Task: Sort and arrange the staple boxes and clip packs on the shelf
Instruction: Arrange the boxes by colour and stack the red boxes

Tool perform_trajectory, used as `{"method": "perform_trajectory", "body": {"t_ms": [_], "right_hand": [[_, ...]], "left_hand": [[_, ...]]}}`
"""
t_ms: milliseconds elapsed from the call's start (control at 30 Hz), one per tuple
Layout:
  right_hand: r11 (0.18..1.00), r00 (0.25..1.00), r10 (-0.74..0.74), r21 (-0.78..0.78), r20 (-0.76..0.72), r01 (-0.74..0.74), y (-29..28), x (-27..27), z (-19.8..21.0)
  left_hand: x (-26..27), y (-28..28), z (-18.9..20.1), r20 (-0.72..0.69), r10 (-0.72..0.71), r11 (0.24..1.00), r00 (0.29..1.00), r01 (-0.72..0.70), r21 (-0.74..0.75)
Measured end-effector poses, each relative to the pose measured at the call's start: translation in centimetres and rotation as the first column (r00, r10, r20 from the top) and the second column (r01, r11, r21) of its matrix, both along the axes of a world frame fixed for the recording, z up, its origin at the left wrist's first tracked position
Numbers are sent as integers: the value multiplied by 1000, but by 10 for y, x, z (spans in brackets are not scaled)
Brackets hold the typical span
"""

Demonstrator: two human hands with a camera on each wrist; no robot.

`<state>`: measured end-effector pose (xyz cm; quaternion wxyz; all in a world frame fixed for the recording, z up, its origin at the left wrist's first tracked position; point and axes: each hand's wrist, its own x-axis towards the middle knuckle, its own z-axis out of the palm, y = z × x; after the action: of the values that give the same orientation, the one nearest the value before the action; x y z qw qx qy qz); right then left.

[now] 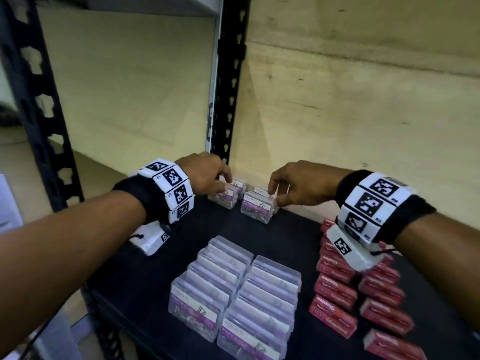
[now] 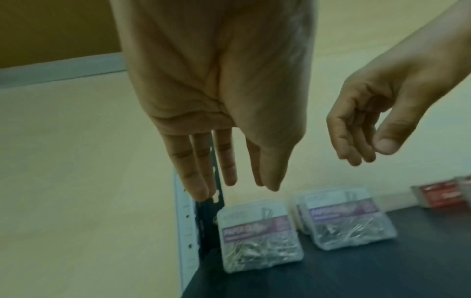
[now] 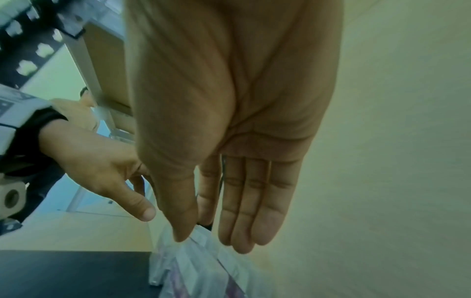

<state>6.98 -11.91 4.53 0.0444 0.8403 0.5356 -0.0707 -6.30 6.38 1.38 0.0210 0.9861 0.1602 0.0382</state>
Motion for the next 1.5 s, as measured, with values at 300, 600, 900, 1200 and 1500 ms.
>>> {"method": "perform_trajectory", "body": {"t_ms": [300,600,900,1200,1500], "right_hand": [[999,1000,5,-48,-19,-6,40,19,-20],[997,995,-37,-67,-93,31,36,11,-16],[995,986,-45,-96,-163,30,3,-12,-14],[989,985,-48,-144,-163,25,-28,-35,-10],[990,979,-53,-141,-196,26,-48,-48,-11]], "left_hand": [[28,24,-12,29,-29,996,999,32,-86],[30,18,-4,-68,-47,993,997,40,-112],[17,-18,8,-173,-89,989,981,67,-132],[-4,-49,16,-254,-139,983,957,102,-151],[-23,-70,18,-267,-145,980,953,102,-168]]}}
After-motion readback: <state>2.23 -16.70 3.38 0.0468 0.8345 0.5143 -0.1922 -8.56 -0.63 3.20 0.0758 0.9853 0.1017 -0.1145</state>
